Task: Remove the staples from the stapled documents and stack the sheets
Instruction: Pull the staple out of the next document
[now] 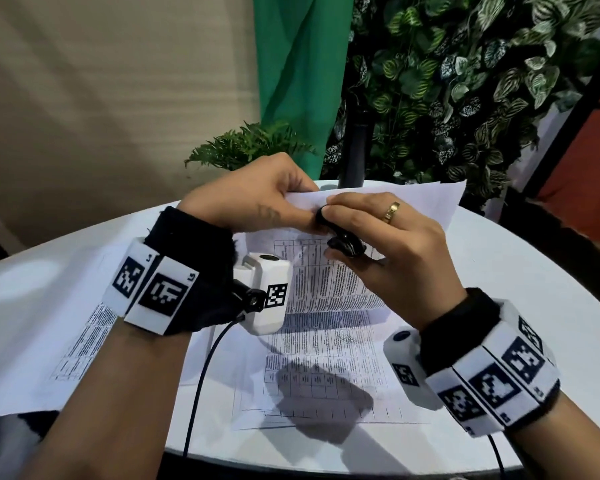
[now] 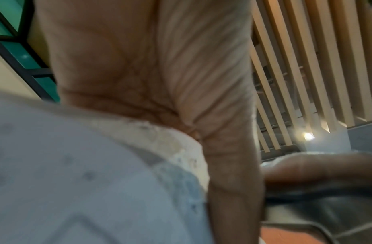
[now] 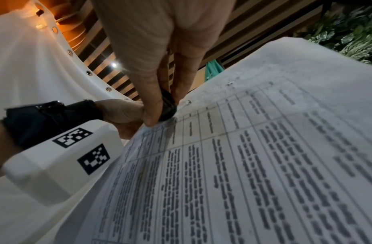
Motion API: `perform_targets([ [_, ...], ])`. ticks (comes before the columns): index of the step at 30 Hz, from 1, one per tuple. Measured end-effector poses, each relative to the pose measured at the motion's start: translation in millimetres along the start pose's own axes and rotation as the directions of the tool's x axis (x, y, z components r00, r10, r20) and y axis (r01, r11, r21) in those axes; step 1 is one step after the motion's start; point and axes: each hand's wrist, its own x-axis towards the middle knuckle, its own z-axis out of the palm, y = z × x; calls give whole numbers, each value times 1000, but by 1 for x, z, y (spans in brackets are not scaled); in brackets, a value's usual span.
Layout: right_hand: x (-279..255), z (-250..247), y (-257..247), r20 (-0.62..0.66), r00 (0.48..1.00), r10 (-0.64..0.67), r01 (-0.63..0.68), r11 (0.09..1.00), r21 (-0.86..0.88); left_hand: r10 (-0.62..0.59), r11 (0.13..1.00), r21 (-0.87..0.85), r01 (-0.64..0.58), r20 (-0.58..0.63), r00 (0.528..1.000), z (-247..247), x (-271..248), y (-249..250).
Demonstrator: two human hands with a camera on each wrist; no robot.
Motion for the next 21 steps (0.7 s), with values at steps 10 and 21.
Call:
perform_targets([
  [10,7,-3,2,64,996,-61,64,997,-51,0,1000,29,-1,29,1000,0,0,-4],
  [21,4,-5,0,-20,970,243,-232,945,231,74,973,-222,-70,9,997,1,3,-12],
])
